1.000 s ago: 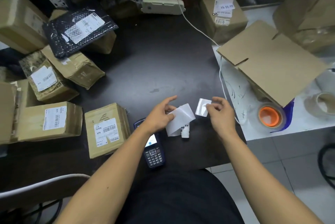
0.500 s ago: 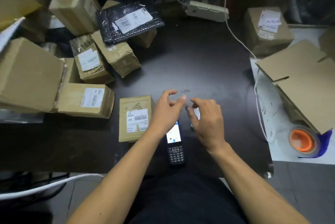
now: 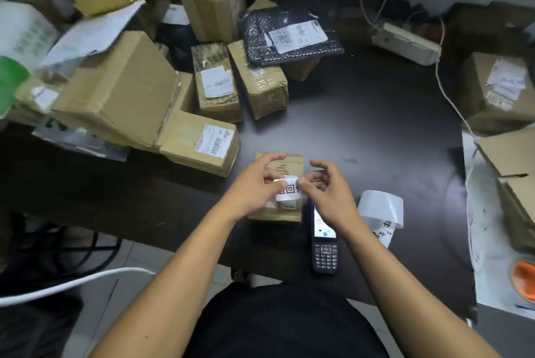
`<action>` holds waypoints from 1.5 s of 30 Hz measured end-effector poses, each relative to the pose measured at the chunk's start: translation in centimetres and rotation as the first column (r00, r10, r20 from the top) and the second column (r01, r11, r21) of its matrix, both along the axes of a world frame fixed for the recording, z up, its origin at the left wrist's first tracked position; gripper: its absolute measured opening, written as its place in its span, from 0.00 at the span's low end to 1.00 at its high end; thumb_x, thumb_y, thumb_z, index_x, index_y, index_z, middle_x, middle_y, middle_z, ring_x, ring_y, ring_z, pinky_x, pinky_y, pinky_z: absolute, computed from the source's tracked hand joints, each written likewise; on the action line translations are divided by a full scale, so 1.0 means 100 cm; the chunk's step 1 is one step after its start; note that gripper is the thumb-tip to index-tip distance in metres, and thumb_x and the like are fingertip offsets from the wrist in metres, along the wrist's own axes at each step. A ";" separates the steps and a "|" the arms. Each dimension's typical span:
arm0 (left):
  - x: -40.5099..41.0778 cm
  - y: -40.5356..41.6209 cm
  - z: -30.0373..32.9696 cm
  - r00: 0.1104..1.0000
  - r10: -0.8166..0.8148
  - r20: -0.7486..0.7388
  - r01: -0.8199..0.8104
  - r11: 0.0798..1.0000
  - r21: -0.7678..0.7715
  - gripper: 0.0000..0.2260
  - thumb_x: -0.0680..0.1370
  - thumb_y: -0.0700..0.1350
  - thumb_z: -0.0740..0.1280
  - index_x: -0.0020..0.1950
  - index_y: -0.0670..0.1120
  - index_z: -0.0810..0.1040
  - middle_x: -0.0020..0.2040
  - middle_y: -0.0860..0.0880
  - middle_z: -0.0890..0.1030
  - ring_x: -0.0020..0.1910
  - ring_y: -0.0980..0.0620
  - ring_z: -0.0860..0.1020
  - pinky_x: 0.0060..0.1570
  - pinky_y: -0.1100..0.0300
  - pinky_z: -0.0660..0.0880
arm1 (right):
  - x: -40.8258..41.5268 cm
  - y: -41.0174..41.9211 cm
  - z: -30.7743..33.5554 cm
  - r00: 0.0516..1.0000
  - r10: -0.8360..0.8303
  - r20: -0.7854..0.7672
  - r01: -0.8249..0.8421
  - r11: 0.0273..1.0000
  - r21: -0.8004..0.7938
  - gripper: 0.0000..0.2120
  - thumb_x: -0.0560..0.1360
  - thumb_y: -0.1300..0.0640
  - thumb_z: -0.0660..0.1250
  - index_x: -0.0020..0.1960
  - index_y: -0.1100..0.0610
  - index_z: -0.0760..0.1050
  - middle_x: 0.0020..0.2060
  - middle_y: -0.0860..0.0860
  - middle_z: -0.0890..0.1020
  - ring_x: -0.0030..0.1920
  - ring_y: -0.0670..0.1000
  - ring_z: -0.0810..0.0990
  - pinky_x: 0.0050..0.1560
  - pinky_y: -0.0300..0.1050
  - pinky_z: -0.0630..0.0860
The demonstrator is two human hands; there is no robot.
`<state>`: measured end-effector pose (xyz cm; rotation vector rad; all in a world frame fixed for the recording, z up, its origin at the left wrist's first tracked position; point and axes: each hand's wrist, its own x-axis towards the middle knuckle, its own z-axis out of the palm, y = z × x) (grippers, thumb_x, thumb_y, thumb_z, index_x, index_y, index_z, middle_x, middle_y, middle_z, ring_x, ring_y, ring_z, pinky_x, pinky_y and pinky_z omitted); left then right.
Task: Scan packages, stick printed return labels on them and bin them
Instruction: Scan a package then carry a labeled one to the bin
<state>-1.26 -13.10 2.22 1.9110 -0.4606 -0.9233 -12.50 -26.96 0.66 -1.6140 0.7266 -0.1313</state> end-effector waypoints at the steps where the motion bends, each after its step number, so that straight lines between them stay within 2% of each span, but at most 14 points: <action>1: 0.006 0.002 -0.001 1.000 -0.022 0.009 0.022 1.000 0.012 0.24 0.77 0.39 0.71 0.70 0.56 0.72 0.46 0.51 0.84 0.45 0.53 0.82 0.53 0.58 0.76 | 0.008 0.001 0.001 1.000 0.007 -0.003 -0.007 1.000 0.028 0.17 0.75 0.62 0.71 0.61 0.53 0.71 0.41 0.48 0.79 0.39 0.46 0.77 0.45 0.38 0.75; 4: 0.023 0.000 -0.004 0.999 -0.008 0.039 0.006 0.999 0.037 0.25 0.76 0.39 0.72 0.70 0.54 0.71 0.46 0.51 0.84 0.44 0.56 0.81 0.49 0.62 0.75 | 0.029 0.002 -0.001 1.000 -0.007 -0.030 0.006 1.000 -0.004 0.14 0.75 0.63 0.71 0.55 0.51 0.72 0.39 0.50 0.79 0.37 0.47 0.76 0.43 0.39 0.74; 6: 0.030 -0.006 -0.006 0.995 0.047 0.083 -0.053 0.996 0.068 0.26 0.76 0.40 0.72 0.71 0.53 0.71 0.48 0.51 0.83 0.45 0.56 0.81 0.48 0.63 0.75 | 0.042 0.001 -0.003 0.998 -0.023 -0.057 0.018 0.995 -0.095 0.13 0.75 0.62 0.71 0.56 0.51 0.73 0.39 0.49 0.79 0.36 0.45 0.76 0.41 0.36 0.73; 10: 0.036 -0.017 -0.012 0.958 0.031 0.286 -0.076 0.986 0.146 0.27 0.75 0.42 0.73 0.72 0.53 0.70 0.51 0.54 0.76 0.48 0.51 0.79 0.55 0.54 0.77 | 0.059 -0.003 -0.005 0.991 0.002 -0.137 -0.049 0.940 -0.338 0.14 0.76 0.60 0.70 0.60 0.54 0.73 0.38 0.45 0.79 0.36 0.39 0.76 0.39 0.28 0.70; 14: 0.038 -0.012 -0.020 0.882 -0.120 0.456 0.017 0.975 0.222 0.26 0.77 0.44 0.70 0.74 0.52 0.67 0.58 0.51 0.73 0.56 0.48 0.76 0.60 0.50 0.73 | 0.056 0.000 -0.007 0.973 0.099 -0.208 -0.197 0.828 -0.525 0.16 0.77 0.59 0.66 0.64 0.56 0.72 0.46 0.48 0.78 0.47 0.49 0.77 0.48 0.41 0.70; 18: 0.039 -0.005 -0.027 0.858 -0.040 0.512 -0.068 0.979 0.190 0.24 0.79 0.46 0.67 0.74 0.51 0.67 0.62 0.50 0.71 0.63 0.49 0.71 0.61 0.55 0.70 | 0.048 0.000 -0.015 0.986 0.000 -0.169 -0.106 0.780 -0.617 0.17 0.79 0.58 0.64 0.67 0.58 0.70 0.58 0.53 0.74 0.58 0.54 0.74 0.53 0.43 0.67; 21: 0.037 -0.007 -0.031 0.890 -0.069 0.451 -0.020 0.981 0.191 0.26 0.77 0.51 0.69 0.75 0.55 0.67 0.67 0.51 0.68 0.68 0.51 0.67 0.67 0.56 0.66 | 0.044 0.001 -0.018 0.981 0.016 -0.193 -0.122 0.827 -0.549 0.23 0.78 0.52 0.67 0.70 0.55 0.67 0.63 0.52 0.70 0.62 0.51 0.72 0.56 0.39 0.65; 23: 0.034 -0.007 -0.032 0.919 -0.111 0.380 0.035 0.979 0.202 0.28 0.77 0.51 0.70 0.76 0.57 0.65 0.70 0.51 0.66 0.70 0.53 0.66 0.68 0.59 0.63 | 0.040 0.002 -0.020 0.966 0.060 -0.252 -0.179 0.859 -0.479 0.27 0.77 0.49 0.68 0.73 0.53 0.65 0.67 0.52 0.68 0.64 0.50 0.71 0.58 0.41 0.67; 25: 0.032 -0.004 -0.033 0.941 -0.067 0.331 0.008 0.984 0.175 0.26 0.79 0.47 0.68 0.76 0.57 0.64 0.71 0.51 0.66 0.70 0.52 0.67 0.67 0.62 0.62 | 0.037 0.002 -0.017 0.967 0.021 -0.254 -0.132 0.894 -0.428 0.26 0.78 0.50 0.66 0.73 0.51 0.63 0.68 0.52 0.69 0.60 0.51 0.75 0.59 0.46 0.73; 29: 0.026 0.009 -0.035 0.965 -0.030 0.259 -0.009 0.989 0.148 0.27 0.79 0.49 0.67 0.76 0.60 0.63 0.70 0.52 0.71 0.66 0.51 0.73 0.68 0.51 0.70 | 0.025 0.004 -0.008 0.971 -0.021 -0.240 -0.069 0.930 -0.360 0.23 0.79 0.53 0.64 0.72 0.48 0.64 0.64 0.51 0.75 0.51 0.47 0.78 0.53 0.45 0.75; 33: 0.017 0.025 -0.037 0.992 -0.091 0.086 0.078 0.986 0.150 0.33 0.76 0.50 0.72 0.76 0.66 0.59 0.64 0.51 0.78 0.58 0.52 0.78 0.61 0.58 0.74 | 0.009 0.015 0.001 0.932 0.136 -0.336 -0.229 0.939 -0.257 0.28 0.76 0.51 0.68 0.73 0.43 0.62 0.61 0.44 0.76 0.50 0.45 0.79 0.53 0.43 0.75; 37: 0.011 0.038 -0.033 0.993 -0.074 0.089 0.067 0.994 0.086 0.34 0.76 0.47 0.73 0.76 0.64 0.60 0.64 0.52 0.78 0.57 0.54 0.78 0.60 0.60 0.73 | 0.004 0.033 0.003 0.937 0.130 -0.325 -0.225 0.936 -0.271 0.32 0.75 0.53 0.69 0.76 0.45 0.60 0.64 0.48 0.77 0.57 0.49 0.77 0.56 0.40 0.71; 40: 0.008 0.055 -0.029 0.994 -0.062 0.085 0.059 0.998 0.034 0.34 0.75 0.47 0.73 0.76 0.64 0.60 0.65 0.53 0.77 0.60 0.54 0.77 0.64 0.57 0.73 | 0.002 0.049 0.006 0.947 0.121 -0.297 -0.213 0.929 -0.301 0.33 0.75 0.53 0.70 0.76 0.46 0.61 0.66 0.49 0.76 0.62 0.51 0.76 0.63 0.47 0.73; 45: -0.004 0.089 -0.031 0.997 -0.040 0.070 0.037 0.999 0.034 0.35 0.75 0.47 0.73 0.76 0.64 0.60 0.64 0.51 0.78 0.59 0.53 0.78 0.64 0.56 0.74 | -0.009 0.081 0.000 0.949 0.147 -0.278 -0.231 0.926 -0.299 0.33 0.74 0.53 0.70 0.76 0.46 0.60 0.68 0.49 0.74 0.64 0.52 0.75 0.65 0.53 0.73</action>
